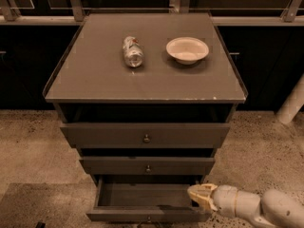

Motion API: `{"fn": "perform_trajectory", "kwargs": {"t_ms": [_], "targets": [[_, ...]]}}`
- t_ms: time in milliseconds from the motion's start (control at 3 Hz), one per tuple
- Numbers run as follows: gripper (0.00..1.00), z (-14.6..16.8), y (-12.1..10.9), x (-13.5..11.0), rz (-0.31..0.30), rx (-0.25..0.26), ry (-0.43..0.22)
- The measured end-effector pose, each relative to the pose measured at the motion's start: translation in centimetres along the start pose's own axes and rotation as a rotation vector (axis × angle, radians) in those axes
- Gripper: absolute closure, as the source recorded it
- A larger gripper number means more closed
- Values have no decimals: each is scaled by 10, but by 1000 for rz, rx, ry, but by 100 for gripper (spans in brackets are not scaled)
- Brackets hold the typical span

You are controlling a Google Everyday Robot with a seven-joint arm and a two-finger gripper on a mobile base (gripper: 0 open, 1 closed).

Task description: Close bottom drawer

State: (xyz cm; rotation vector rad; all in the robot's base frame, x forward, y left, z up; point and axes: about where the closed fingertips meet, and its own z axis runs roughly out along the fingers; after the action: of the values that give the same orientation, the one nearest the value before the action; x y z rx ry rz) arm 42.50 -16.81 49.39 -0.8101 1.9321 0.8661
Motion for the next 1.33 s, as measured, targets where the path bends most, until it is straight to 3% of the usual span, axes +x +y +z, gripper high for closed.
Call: {"fn": "perform_trajectory", "kwargs": {"t_ms": [333, 667, 1000, 1333], "targets": [[100, 17, -35, 41, -33, -23, -89], [100, 46, -58, 95, 30, -96, -147], [100, 81, -55, 161, 149, -184, -173], [100, 92, -50, 177, 178, -195, -188]]}}
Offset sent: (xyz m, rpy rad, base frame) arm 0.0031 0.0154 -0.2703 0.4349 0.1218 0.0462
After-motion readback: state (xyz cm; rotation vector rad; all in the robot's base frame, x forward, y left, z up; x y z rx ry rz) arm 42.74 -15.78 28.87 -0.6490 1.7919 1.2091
